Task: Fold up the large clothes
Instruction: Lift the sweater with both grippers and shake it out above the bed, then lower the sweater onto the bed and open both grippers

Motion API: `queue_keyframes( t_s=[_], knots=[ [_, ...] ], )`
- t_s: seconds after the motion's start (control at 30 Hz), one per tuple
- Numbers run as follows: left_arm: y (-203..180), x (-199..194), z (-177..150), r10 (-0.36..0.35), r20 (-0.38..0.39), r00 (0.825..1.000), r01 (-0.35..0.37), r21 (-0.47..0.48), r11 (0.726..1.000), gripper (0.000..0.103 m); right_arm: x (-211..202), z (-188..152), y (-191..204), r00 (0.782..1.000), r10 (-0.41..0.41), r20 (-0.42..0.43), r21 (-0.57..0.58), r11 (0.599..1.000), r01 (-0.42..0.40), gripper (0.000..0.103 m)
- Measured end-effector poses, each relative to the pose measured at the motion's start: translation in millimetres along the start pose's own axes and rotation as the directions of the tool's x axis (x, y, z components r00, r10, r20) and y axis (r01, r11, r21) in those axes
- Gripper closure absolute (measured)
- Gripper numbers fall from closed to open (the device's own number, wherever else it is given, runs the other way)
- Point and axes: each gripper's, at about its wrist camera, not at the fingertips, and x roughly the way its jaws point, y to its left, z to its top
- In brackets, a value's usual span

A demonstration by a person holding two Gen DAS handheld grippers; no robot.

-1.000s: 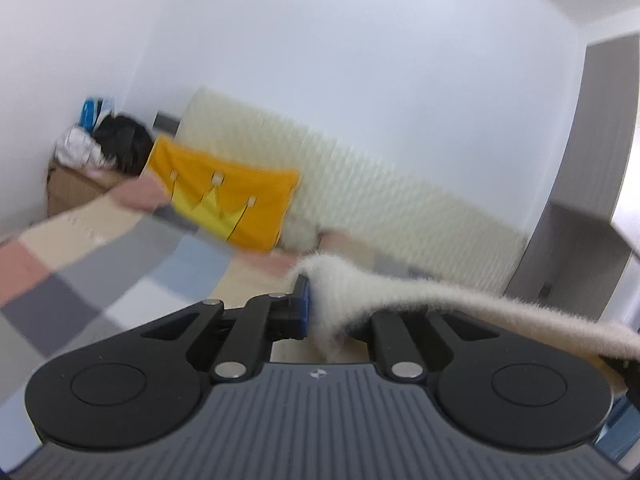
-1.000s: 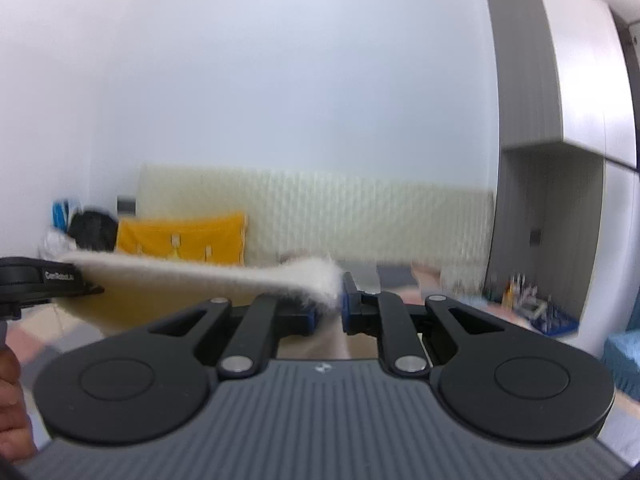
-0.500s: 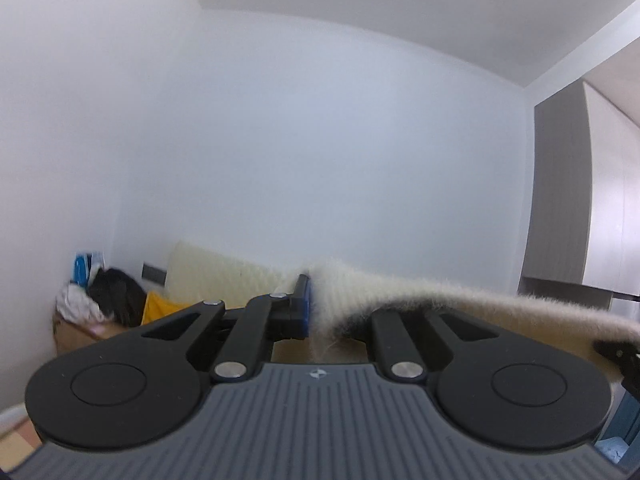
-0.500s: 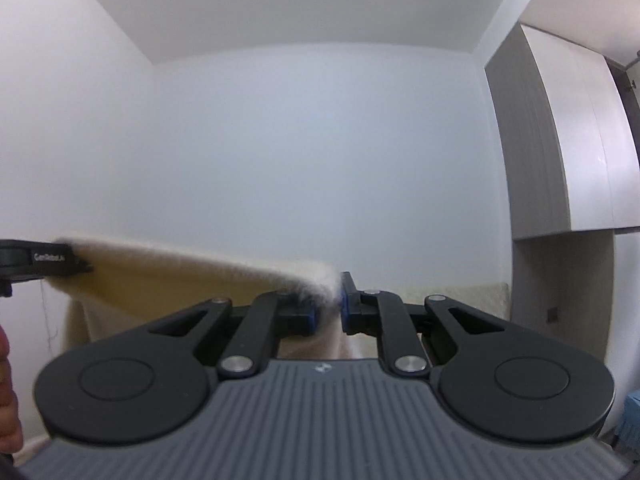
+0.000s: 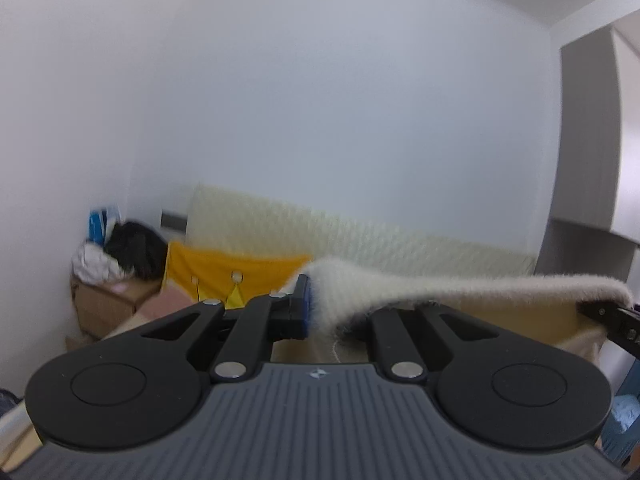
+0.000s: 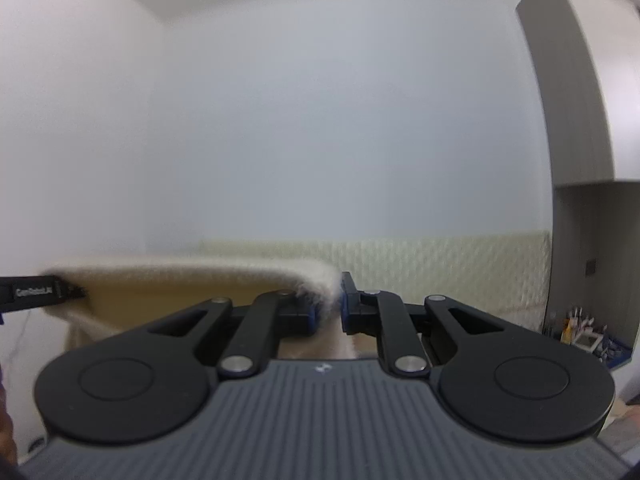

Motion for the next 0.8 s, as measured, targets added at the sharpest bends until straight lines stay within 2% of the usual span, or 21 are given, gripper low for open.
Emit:
queue_keyframes(
  t_s=[0.1,0.23,0.33,0.43,0.53,0.63,0.8],
  knots=[
    [13.8,65.2,-34.6,0.045,-0.089,0.995,-0.043,0.028,0.999,0.092,68.1,-30.9,12.1,0.995,-0.069,-0.069,-0.095,0.994,0.062,0.089],
    [40.9,170.9,-81.2,0.062,-0.236,0.97,-0.075,-0.048,0.996,0.092,168.3,-76.3,4.9,0.973,-0.074,-0.219,-0.038,0.997,0.067,0.089],
    [57.1,245.5,-119.4,0.064,-0.287,0.956,-0.088,-0.07,0.994,0.091,234.0,-115.1,-1.6,0.954,-0.074,-0.289,-0.002,0.997,0.076,0.089],
    [74.0,326.0,-165.9,0.077,-0.307,0.949,-0.094,-0.041,0.995,0.09,290.7,-158.7,1.9,0.943,-0.112,-0.313,-0.046,0.994,0.103,0.089],
    [92.1,410.7,-222.1,0.087,-0.361,0.928,-0.091,0.006,0.996,0.09,337.6,-210.1,4.1,0.928,-0.137,-0.346,-0.073,0.99,0.119,0.089],
    [111.3,482.7,-280.0,0.086,-0.428,0.9,-0.084,0.025,0.996,0.09,368.9,-259.3,2.2,0.911,-0.14,-0.388,-0.077,0.99,0.119,0.089],
    [130.7,548.1,-366.4,0.089,-0.492,0.866,-0.061,0.073,0.995,0.086,409.9,-336.6,2.1,0.895,-0.127,-0.427,-0.111,0.99,0.088,0.089]
  ],
)
